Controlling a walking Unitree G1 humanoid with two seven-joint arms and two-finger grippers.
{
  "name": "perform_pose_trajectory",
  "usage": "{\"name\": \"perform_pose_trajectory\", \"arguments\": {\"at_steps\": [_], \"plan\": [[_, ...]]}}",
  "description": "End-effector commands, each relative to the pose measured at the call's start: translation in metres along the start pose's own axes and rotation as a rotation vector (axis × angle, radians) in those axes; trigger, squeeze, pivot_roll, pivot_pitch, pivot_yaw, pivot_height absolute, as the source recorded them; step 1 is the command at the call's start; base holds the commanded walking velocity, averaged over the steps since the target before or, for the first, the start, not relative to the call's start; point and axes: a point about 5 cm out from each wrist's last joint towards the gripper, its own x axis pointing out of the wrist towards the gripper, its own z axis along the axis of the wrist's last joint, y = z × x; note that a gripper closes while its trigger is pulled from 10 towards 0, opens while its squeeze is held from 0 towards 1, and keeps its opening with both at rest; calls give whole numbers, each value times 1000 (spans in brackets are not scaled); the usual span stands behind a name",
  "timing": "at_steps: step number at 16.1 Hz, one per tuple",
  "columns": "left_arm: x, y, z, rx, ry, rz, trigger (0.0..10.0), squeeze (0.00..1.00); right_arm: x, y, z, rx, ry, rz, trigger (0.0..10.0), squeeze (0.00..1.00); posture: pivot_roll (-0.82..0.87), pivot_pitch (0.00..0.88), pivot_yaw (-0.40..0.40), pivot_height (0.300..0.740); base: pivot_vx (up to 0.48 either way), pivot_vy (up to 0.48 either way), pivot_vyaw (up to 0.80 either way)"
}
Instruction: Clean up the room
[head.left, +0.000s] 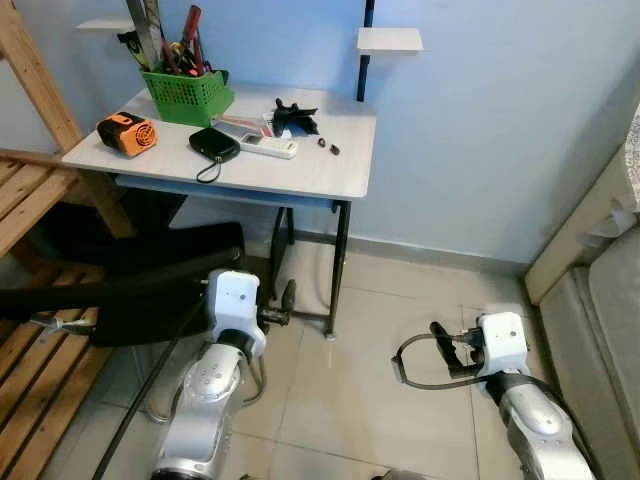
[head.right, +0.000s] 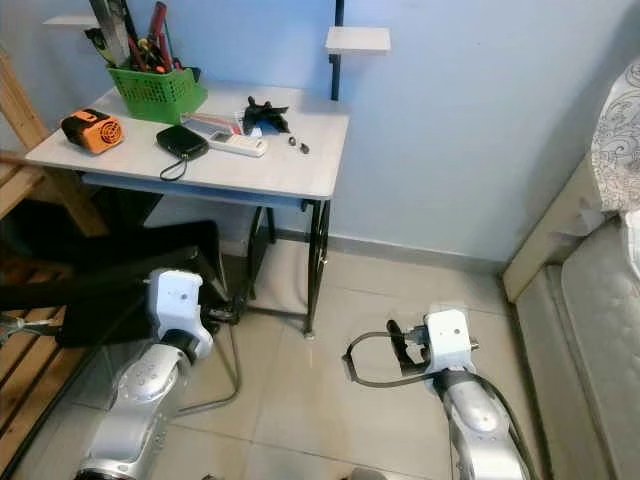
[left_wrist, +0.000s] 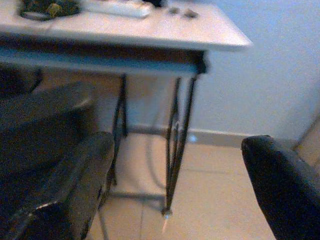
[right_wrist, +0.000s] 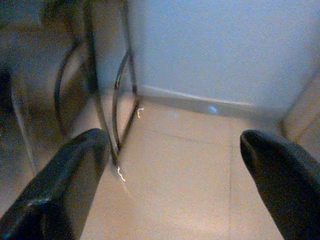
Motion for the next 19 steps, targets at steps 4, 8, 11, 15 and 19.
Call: {"name": "perform_pose_trajectory", "arguments": {"at_steps": [4,8,11,15,19], "plan": [[12,-17,49,148,-241,-49,10000,0,10,20,40,-23,-176,40,10000,1000,-76,0,16,740,0,0,-183],[11,-16,33,148,-154,-63,10000,0,7,12,33,-107,-142,-8,10000,0,-78,0,16,740,0,236,-655],[11,-26,35,110,-178,-150,10000,0,9,16,35,-124,-151,3,10000,0,-89,0,16,740,0,-283,-671],[18,-22,34,126,-171,-118,10000,0,8,15,32,-154,-155,25,10000,0,-83,0,1,740,72,-176,-689],[5,6,4,137,-88,-69,10000,0,0,-2,22,-142,-157,-65,10000,0,-102,0,20,740,0,0,-708]]}}
